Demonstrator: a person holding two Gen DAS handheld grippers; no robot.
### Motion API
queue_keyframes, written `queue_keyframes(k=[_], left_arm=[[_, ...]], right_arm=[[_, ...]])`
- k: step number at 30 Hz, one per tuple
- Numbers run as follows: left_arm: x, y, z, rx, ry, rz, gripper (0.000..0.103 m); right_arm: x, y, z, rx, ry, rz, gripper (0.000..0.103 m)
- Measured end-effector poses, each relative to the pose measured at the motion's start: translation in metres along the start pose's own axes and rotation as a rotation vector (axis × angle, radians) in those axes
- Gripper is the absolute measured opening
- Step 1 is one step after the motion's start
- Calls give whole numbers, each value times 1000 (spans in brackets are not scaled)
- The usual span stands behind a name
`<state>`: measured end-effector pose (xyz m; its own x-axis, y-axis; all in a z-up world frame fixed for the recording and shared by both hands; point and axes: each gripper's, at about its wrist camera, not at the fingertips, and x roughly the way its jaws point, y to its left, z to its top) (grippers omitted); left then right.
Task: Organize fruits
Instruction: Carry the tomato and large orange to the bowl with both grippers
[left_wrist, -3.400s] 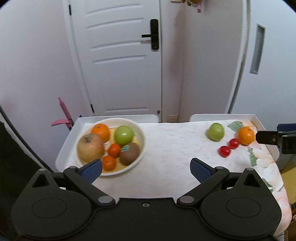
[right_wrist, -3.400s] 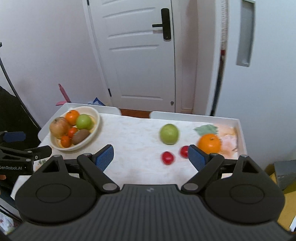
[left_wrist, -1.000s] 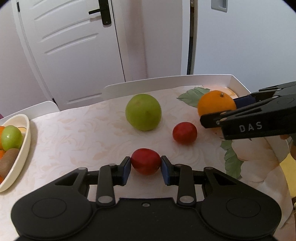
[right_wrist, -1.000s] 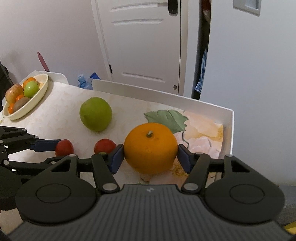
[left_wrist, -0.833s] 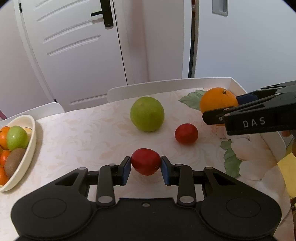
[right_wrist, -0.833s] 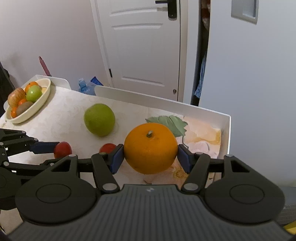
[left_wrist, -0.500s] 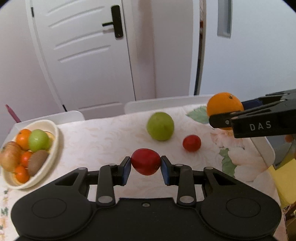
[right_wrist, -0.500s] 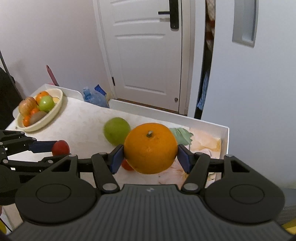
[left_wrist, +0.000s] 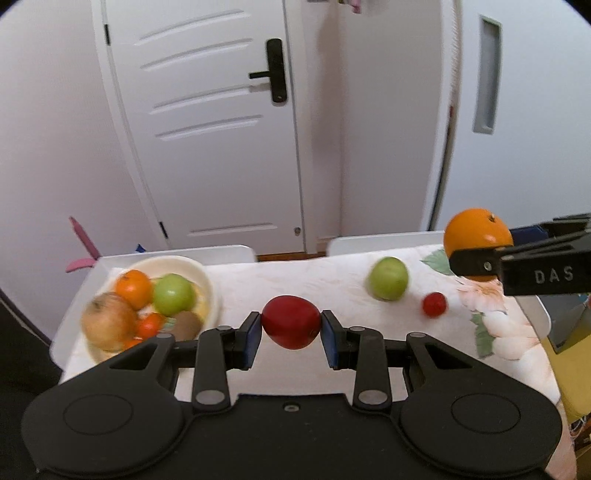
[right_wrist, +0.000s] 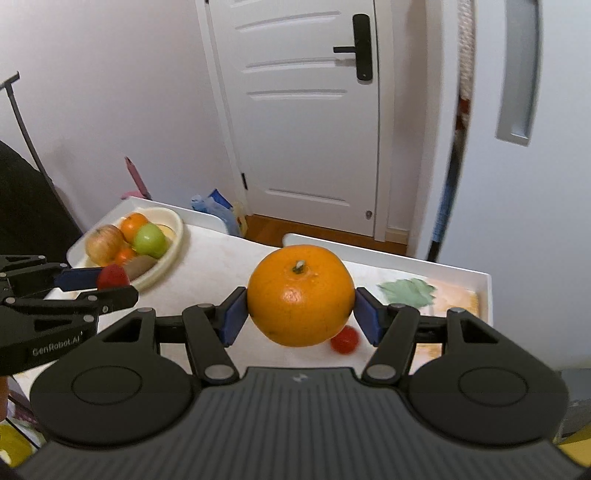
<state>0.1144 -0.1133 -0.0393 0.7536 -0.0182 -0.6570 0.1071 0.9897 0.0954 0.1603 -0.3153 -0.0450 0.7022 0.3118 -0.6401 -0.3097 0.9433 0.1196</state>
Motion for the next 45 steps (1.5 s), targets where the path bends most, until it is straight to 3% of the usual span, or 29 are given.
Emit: queue_keyframes(k=[11,22,34,42,44,45], left_arm=[[-1,85,14,-5,-5,32,38],[46,148,24,38,34,-3,38],[112,180,24,115,90,-56,38],[130,188,18,152,123,-88,39],[129,189,17,157,117,-96,46],[127,190,17,156,108,-94,65]], right_arm=[[16,77,27,-7,-2,40,77],[64,133,54,1,18,24,77],[130,168,68,31,59,-3,77],[156,172,76,67,71,-13,77],[159,171,79,66,70,-22,77],[160,171,80,63,70,-23,77]])
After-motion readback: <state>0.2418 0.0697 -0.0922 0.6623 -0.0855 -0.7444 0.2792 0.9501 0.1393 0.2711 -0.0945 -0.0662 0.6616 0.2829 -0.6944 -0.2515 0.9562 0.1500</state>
